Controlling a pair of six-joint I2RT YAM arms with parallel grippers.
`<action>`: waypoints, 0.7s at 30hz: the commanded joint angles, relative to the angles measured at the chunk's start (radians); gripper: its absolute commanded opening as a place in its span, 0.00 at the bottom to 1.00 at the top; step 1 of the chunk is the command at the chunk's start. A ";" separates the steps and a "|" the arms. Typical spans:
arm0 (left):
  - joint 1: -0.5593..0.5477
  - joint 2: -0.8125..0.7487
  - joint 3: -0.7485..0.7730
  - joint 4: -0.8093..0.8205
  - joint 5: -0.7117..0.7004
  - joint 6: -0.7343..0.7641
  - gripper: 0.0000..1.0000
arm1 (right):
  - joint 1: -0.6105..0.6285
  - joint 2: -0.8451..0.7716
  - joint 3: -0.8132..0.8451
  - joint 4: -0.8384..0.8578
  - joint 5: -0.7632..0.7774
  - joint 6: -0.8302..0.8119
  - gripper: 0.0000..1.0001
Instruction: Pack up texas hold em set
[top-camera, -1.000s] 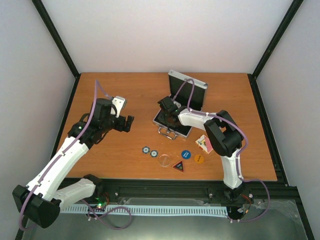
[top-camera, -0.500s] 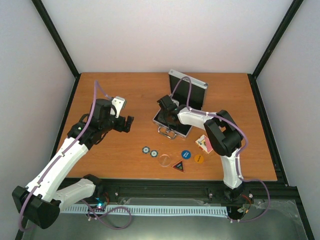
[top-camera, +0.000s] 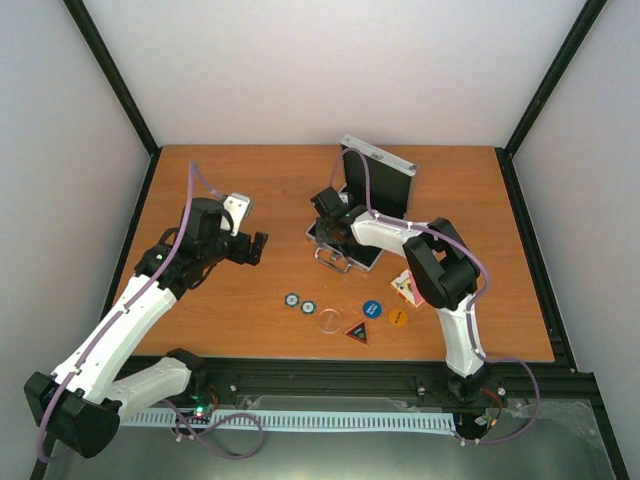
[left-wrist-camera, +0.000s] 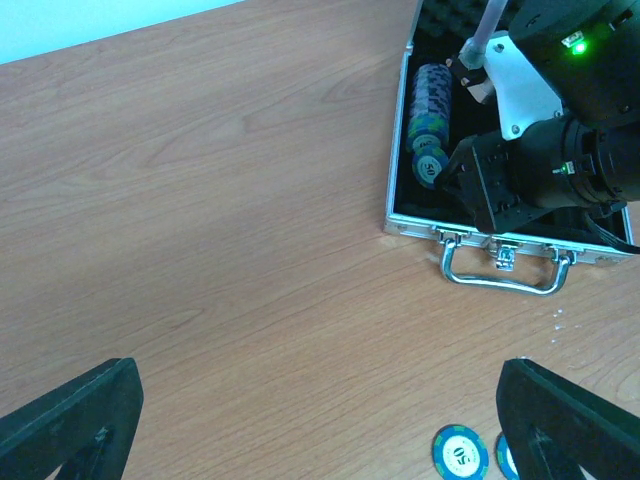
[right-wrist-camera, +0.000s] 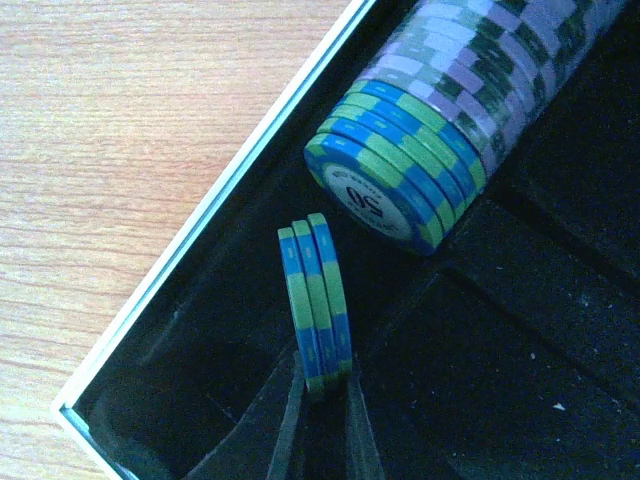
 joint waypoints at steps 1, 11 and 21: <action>0.004 -0.015 -0.003 0.005 0.010 0.005 1.00 | -0.005 0.053 0.014 -0.020 0.065 -0.115 0.03; 0.004 -0.008 -0.001 0.006 0.013 0.003 1.00 | -0.005 0.053 0.021 0.003 0.127 -0.193 0.04; 0.004 -0.002 0.001 0.003 0.011 0.000 1.00 | -0.005 0.011 -0.026 0.060 0.136 -0.222 0.14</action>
